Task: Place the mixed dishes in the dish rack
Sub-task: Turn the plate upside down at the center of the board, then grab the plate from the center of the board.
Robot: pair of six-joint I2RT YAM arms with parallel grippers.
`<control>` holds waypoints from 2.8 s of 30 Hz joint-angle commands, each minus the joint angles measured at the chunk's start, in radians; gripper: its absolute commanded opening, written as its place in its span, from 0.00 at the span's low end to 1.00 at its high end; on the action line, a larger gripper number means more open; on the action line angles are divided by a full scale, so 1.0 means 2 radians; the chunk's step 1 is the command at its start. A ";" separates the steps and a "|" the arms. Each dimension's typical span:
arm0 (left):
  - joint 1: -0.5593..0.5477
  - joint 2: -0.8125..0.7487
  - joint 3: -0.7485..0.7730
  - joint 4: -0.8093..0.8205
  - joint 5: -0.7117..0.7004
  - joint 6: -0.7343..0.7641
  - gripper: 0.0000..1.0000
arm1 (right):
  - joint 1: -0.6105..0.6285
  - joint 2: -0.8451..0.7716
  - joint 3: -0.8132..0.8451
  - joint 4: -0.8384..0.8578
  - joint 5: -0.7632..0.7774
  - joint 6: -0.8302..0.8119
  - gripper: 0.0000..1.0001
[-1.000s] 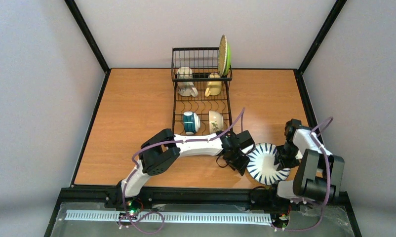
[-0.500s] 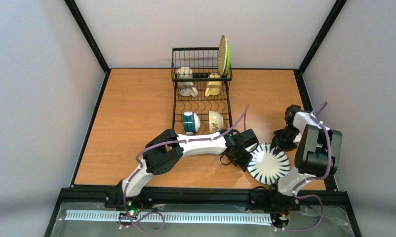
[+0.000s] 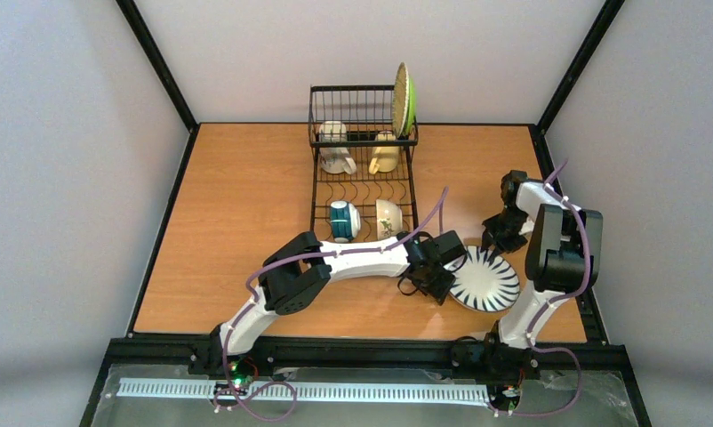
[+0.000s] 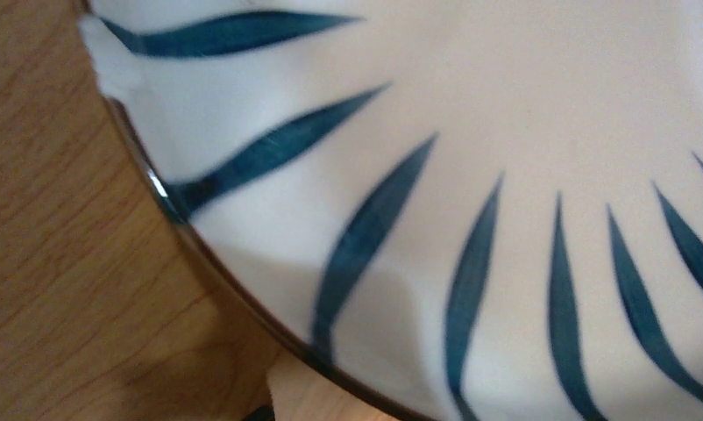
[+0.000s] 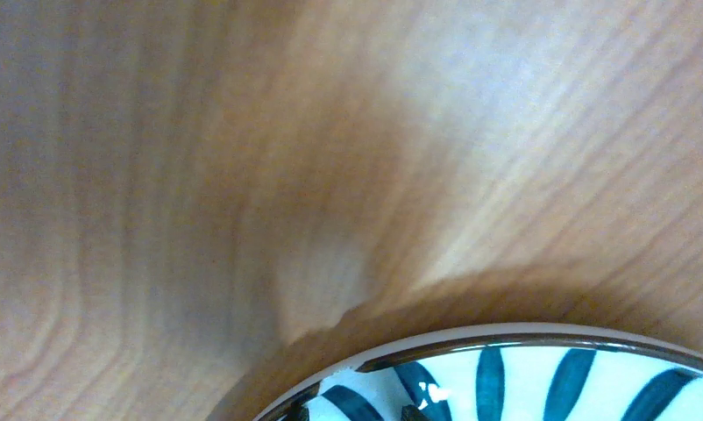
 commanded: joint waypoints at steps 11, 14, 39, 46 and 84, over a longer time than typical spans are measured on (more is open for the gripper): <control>0.013 -0.005 0.004 0.015 -0.008 -0.033 0.99 | 0.032 0.086 0.108 0.105 0.030 0.004 0.62; 0.023 -0.020 -0.022 0.053 0.009 -0.061 1.00 | 0.033 0.096 0.124 0.099 0.037 0.005 0.62; 0.044 -0.080 -0.164 0.324 0.037 -0.355 1.00 | 0.045 0.002 0.113 0.094 0.049 -0.068 0.61; 0.041 -0.089 -0.202 0.350 0.001 -0.404 1.00 | 0.058 -0.040 0.115 0.096 0.052 -0.079 0.62; 0.017 -0.008 -0.153 0.337 -0.142 -0.550 1.00 | -0.013 0.066 0.100 0.153 0.014 -0.093 0.62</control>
